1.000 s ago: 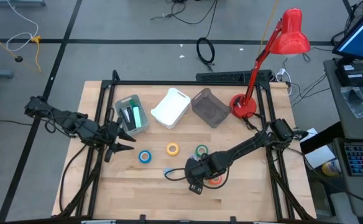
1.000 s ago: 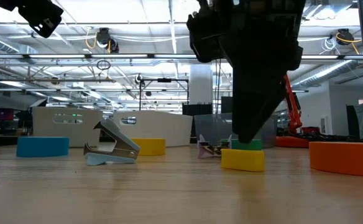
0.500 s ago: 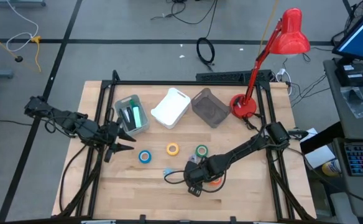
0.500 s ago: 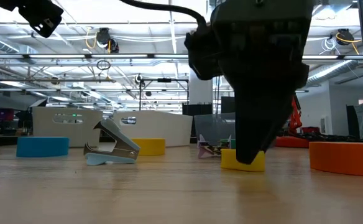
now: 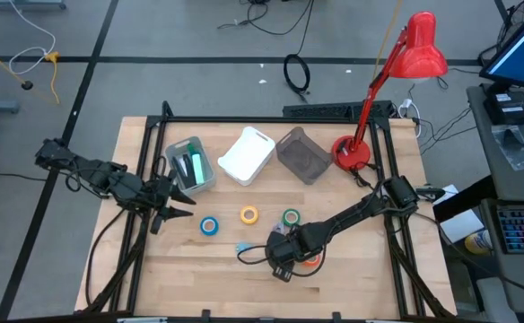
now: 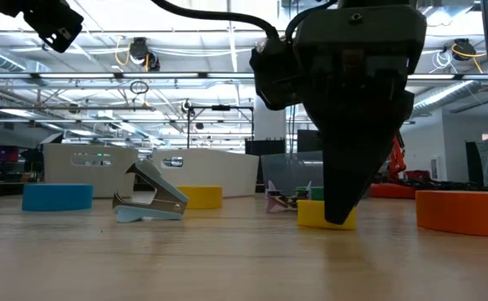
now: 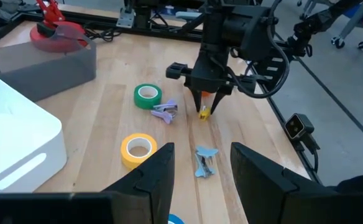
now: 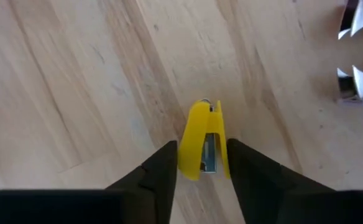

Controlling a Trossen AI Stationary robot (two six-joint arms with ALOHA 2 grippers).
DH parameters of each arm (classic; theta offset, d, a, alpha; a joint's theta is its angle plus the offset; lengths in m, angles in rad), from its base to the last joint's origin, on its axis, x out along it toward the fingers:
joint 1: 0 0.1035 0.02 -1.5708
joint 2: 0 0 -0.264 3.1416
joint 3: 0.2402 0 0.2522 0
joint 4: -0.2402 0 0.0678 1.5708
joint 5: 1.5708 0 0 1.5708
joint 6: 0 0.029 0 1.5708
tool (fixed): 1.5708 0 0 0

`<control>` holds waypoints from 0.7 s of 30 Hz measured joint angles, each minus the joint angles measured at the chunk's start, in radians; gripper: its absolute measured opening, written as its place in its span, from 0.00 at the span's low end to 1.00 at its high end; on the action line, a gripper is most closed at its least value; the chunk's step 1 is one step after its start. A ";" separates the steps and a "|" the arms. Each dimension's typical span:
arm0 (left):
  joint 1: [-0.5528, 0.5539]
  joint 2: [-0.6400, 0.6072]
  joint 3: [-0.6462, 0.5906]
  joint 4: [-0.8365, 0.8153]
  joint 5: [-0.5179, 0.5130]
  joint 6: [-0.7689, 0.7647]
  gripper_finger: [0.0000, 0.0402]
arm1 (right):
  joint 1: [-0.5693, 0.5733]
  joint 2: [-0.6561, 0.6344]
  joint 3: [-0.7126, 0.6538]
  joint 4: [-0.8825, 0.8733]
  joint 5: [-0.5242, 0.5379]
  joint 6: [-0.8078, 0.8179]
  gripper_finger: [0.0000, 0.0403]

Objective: Pick and place Stapler, Stapler remover, tape
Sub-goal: Put the small yellow stapler into the gray bin

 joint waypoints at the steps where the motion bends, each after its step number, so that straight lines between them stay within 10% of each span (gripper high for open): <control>1: 0.000 0.000 0.000 0.000 0.000 0.000 0.39 | 0.000 0.000 0.000 -0.001 0.000 0.000 0.31; 21: 0.000 0.002 0.000 0.002 -0.003 -0.061 0.39 | -0.004 -0.062 -0.006 0.018 -0.034 -0.006 0.14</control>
